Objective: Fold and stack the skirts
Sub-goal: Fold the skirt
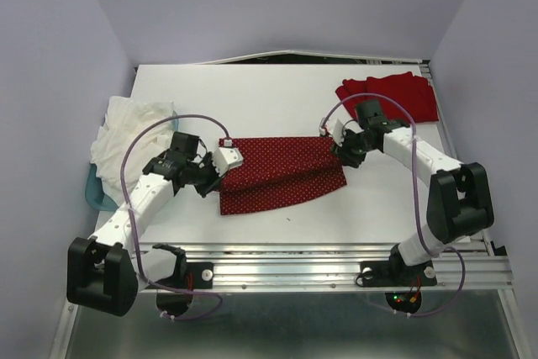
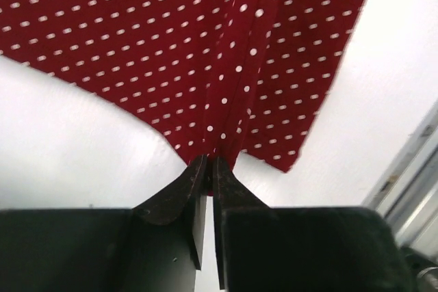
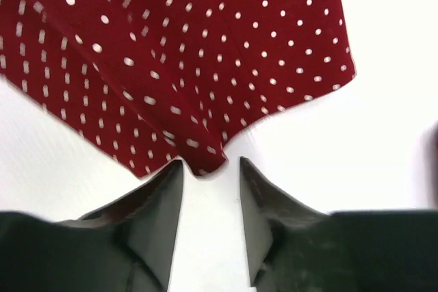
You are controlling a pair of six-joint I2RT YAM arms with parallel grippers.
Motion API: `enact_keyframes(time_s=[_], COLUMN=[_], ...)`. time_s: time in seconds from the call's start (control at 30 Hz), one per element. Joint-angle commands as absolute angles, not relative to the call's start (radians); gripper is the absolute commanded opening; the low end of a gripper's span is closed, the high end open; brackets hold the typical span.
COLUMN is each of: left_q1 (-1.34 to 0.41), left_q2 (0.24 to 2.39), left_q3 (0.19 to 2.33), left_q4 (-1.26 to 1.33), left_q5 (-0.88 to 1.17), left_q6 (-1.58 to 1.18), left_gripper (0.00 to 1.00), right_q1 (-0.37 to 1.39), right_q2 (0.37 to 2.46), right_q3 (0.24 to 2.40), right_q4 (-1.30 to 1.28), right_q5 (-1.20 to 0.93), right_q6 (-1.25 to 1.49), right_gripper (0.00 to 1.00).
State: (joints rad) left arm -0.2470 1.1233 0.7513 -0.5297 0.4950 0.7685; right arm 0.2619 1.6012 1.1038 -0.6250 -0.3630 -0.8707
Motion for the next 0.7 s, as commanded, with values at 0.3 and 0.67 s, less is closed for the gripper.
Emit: enact_keyframes(time_s=[0.3,0.67], left_q1=[-0.339,-0.376], left_q2=[1.041,1.218], left_q3=[0.808,0.828], left_q4=[-0.698,-0.545], left_q5=[0.506,0.447], left_q6=[0.933,0.758], left_gripper=[0.46,0.43], right_q1=[0.262,0.262], right_q2=[1.316,1.646], right_q3=[1.045,1.244], right_q4=[-0.742,-0.79], right_q5=[-0.376,-0.534], right_q6=[-0.898,-0.591], right_gripper=[0.62,0.5])
